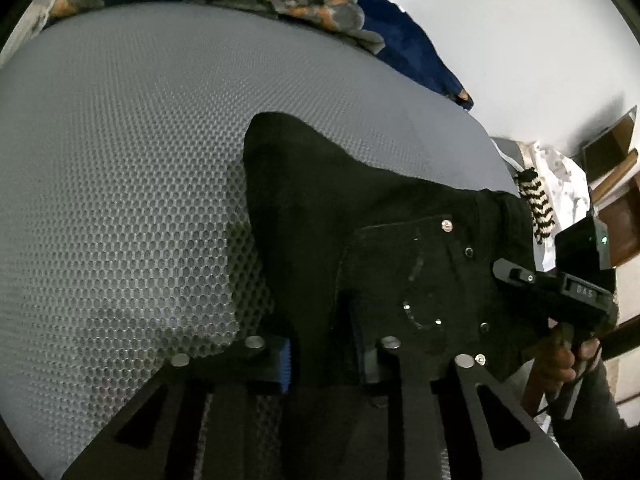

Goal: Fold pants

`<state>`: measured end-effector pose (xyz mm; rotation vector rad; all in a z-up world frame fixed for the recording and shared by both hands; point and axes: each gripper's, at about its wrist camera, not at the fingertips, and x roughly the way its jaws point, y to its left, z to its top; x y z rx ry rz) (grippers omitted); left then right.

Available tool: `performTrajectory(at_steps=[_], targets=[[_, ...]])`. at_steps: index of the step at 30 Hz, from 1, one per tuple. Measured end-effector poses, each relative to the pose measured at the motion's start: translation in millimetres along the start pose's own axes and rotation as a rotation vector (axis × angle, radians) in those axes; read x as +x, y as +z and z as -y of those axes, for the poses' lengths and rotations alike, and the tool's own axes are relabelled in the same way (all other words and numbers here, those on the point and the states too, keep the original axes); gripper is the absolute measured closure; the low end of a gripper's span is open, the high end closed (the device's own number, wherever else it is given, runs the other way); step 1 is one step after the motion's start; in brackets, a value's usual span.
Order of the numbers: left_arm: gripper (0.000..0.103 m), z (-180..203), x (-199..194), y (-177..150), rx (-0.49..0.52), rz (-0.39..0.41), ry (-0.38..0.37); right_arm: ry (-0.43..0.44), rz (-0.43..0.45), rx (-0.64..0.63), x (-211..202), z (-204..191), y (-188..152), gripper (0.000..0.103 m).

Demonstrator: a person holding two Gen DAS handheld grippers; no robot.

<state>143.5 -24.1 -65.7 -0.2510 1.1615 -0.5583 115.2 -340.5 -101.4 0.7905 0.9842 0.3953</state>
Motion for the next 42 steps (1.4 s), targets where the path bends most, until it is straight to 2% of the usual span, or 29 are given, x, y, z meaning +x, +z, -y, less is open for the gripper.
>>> performTrajectory(at_steps=[10,20,32,38,40,42], targets=[[0.087,-8,-30,15,-0.004,0.065,0.013,0.011,-0.013,-0.058,6,-38,20,0.08],[0.088,-29,-47,73,0.01,0.142,0.096,0.023,-0.018,-0.107,46,-68,80,0.08],[0.087,-55,-28,142,0.028,0.159,0.173,-0.031,-0.031,-0.137,93,-81,148,0.08],[0.087,-76,-6,161,-0.002,0.159,0.201,-0.079,-0.007,-0.13,114,-72,162,0.08],[0.084,-84,5,161,-0.019,0.145,0.24,-0.135,0.005,-0.125,120,-64,159,0.077],[0.069,-93,16,155,-0.032,0.129,0.268,-0.179,0.012,-0.135,123,-57,154,0.067]])
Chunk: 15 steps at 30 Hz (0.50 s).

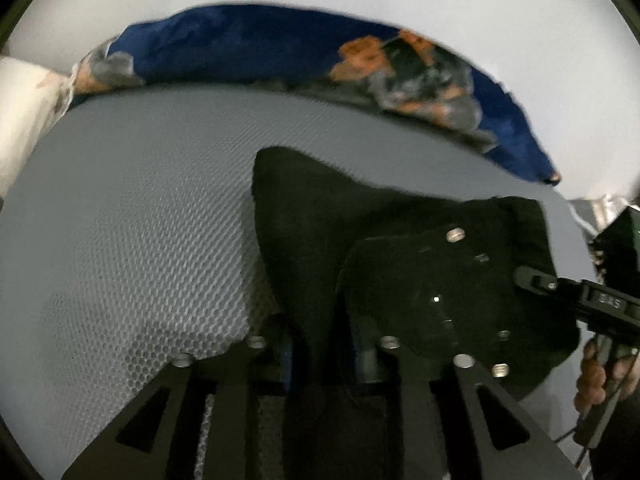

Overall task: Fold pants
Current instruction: 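Open both grippers and release the folded trousers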

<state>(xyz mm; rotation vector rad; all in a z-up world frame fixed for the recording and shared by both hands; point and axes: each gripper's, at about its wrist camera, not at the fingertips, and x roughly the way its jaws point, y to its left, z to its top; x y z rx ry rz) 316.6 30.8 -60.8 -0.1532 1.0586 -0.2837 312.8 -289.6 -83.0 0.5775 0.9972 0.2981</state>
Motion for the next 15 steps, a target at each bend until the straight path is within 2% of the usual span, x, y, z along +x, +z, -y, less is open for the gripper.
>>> performTrajectory(at_steps=[3,7,10,15], targets=[[0.053,-4,7,-10,0.0,0.005,0.048,-0.047,0.003,-0.014,2,4,-9,0.056],[0.048,-5,6,-17,0.003,0.007,0.073,-0.09,0.021,-0.029,-5,-1,-15,0.052],[0.042,-3,-4,-26,0.001,0.011,0.129,-0.135,0.041,-0.06,-14,-11,-23,0.051],[0.04,5,-31,-43,-0.001,0.042,0.202,-0.232,0.126,-0.138,-41,-38,-43,0.051]])
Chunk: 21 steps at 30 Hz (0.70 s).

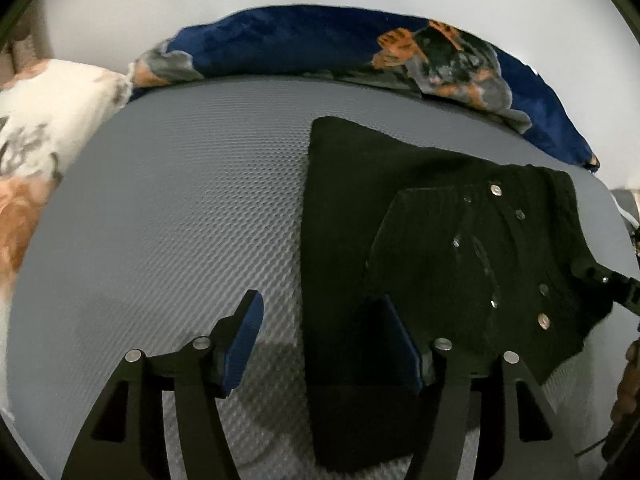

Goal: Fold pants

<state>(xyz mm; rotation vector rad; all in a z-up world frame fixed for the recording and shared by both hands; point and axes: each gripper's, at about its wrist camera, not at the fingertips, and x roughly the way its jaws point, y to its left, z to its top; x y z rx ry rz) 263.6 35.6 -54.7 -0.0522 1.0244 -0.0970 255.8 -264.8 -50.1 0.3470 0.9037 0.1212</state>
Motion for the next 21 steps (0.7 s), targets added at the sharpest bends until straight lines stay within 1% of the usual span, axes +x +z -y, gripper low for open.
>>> performTrajectory(at_steps=[1,2,5,9,11,13,17,21], targets=[[0.04,1,-6,-3,-0.002,0.006,0.008,-0.013,0.013,-0.012,-5,-4,-2,0.051],[0.04,1,-14,-7,-0.003,0.017,0.016,-0.027,0.03,-0.028,-13,-9,-6,0.047],[0.04,3,-35,-21,-0.005,0.042,0.036,-0.042,0.065,-0.056,-32,-24,-21,0.041],[0.04,7,-60,-42,0.006,0.076,0.078,-0.063,0.076,-0.097,-46,-42,-43,0.04],[0.04,9,-74,-54,0.011,0.099,0.092,-0.072,0.081,-0.113,-51,-48,-55,0.038],[0.04,11,-82,-64,0.015,0.107,0.091,-0.079,0.078,-0.116,-55,-53,-65,0.038],[0.04,13,-96,-86,0.0,0.107,0.086,-0.085,0.074,-0.116,-61,-60,-82,0.034],[0.04,19,-102,-104,0.012,0.113,0.108,-0.118,0.073,-0.134,-68,-66,-95,0.033]])
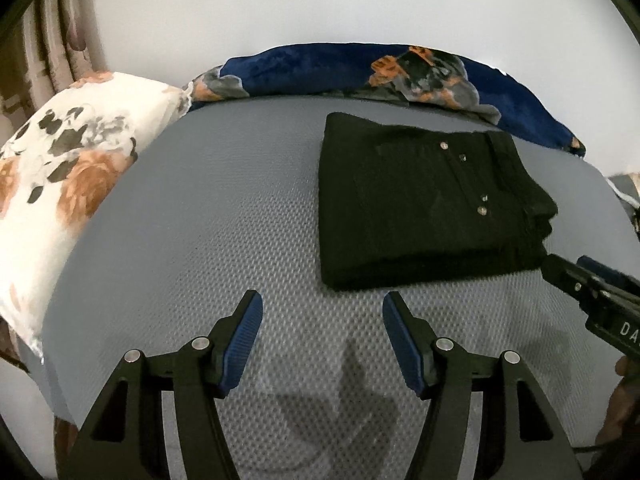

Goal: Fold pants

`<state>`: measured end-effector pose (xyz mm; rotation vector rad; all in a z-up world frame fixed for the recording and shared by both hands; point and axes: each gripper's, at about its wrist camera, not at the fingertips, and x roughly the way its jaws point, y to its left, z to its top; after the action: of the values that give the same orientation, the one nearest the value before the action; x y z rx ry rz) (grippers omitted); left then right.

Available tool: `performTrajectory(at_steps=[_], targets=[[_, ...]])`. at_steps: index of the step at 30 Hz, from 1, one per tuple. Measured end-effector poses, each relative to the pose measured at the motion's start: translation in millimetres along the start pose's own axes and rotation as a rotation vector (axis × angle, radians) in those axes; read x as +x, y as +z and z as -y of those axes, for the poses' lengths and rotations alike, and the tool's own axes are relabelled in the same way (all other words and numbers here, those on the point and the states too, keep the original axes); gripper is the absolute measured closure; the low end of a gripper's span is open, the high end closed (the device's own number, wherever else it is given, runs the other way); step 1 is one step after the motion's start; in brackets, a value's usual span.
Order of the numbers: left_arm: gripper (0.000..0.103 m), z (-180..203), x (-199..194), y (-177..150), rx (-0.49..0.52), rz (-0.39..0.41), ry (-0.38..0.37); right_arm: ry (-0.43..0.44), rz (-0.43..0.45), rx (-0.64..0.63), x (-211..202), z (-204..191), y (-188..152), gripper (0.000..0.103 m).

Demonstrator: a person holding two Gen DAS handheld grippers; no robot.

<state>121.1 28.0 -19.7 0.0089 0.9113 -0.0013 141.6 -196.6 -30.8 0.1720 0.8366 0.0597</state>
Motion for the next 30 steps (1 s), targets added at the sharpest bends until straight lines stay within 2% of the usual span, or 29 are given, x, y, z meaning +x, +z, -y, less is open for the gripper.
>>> performTrajectory(at_steps=[8,30], targets=[[0.04,8,-12,-21,0.005,0.006,0.001,-0.017,0.015,-0.002,-13,-5,-13,0.025],[0.04,9,-21,-28,-0.011,0.028,0.034,-0.025,0.007,-0.015,-16,-13,-23,0.024]])
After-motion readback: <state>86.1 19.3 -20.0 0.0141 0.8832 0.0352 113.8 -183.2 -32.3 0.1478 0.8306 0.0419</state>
